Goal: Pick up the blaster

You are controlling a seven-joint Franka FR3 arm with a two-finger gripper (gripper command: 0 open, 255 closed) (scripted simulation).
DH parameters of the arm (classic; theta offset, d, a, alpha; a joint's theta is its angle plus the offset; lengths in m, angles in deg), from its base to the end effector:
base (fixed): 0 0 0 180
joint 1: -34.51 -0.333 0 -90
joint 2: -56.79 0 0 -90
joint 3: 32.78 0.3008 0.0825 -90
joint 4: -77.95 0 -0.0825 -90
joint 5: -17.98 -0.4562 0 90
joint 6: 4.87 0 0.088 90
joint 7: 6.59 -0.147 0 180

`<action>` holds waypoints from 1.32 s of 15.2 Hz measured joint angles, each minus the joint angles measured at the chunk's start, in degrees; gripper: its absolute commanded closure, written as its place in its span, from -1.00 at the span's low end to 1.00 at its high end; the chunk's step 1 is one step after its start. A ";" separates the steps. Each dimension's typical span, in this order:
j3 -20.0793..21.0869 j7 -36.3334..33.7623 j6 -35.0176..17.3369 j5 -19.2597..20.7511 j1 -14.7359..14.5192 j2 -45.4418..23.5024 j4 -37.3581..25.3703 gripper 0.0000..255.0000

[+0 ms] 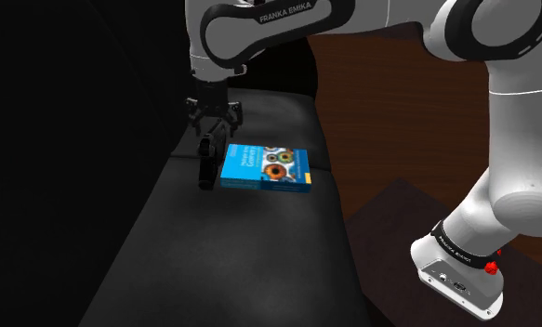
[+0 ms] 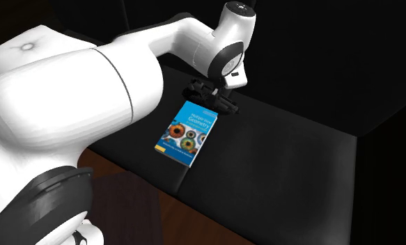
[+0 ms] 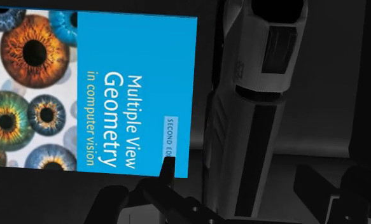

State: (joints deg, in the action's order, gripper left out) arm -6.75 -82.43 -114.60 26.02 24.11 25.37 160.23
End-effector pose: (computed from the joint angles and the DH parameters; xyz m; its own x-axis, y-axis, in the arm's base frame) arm 0.6418 0.4025 0.3190 0.7639 -0.6376 -0.1000 -0.6415 -0.7670 -0.0102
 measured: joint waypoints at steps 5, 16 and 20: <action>-0.08 -0.06 -0.51 0.14 -0.08 -0.34 0.11 1.00; 0.12 0.11 2.19 -0.19 -0.07 0.35 -1.88 1.00; 0.31 -0.02 4.96 -0.39 -0.35 0.79 -4.27 1.00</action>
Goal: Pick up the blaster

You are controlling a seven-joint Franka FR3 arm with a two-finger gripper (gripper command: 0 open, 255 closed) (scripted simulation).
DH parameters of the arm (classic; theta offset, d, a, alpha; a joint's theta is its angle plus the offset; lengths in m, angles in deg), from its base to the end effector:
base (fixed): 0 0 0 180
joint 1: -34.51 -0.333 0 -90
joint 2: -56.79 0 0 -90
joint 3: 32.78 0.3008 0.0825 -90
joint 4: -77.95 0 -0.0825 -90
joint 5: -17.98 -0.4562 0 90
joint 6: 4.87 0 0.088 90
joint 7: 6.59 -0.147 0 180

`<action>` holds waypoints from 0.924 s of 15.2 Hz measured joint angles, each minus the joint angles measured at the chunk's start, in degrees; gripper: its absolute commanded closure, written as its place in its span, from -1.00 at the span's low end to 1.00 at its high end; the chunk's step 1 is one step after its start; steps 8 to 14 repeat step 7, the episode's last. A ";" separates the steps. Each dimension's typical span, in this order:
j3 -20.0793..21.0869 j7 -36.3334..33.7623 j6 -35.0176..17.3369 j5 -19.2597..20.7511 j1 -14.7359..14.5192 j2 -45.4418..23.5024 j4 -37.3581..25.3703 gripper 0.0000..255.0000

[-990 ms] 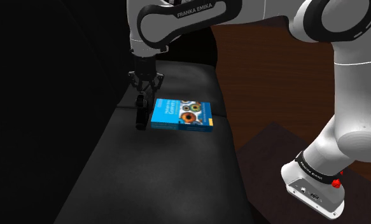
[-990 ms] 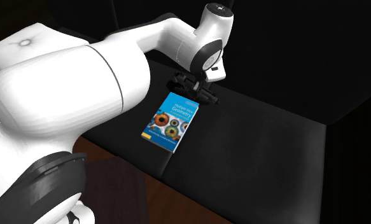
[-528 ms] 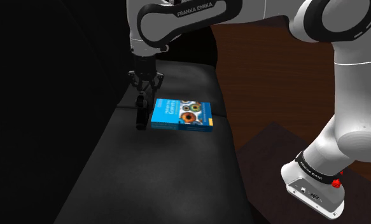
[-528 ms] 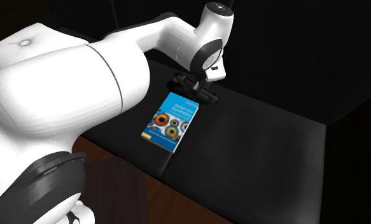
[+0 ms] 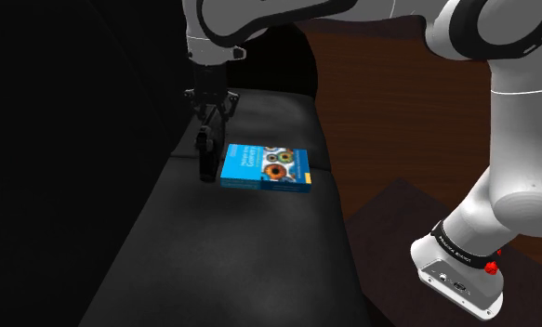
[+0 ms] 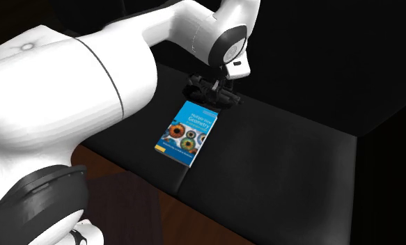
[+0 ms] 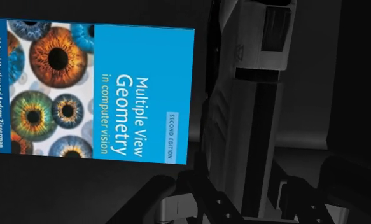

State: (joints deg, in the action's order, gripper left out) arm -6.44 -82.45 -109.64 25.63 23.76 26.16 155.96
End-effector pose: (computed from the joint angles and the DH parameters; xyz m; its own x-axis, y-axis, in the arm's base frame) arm 0.6445 0.4042 0.3617 0.7638 -0.6376 -0.1000 -0.6416 -0.7670 -0.0100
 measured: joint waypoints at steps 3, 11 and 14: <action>0.14 0.02 1.95 -0.20 -0.07 0.48 -1.52 1.00; 0.21 -0.03 4.81 -0.22 -0.43 0.42 -4.48 1.00; 0.21 -0.03 4.81 -0.22 -0.43 0.42 -4.48 1.00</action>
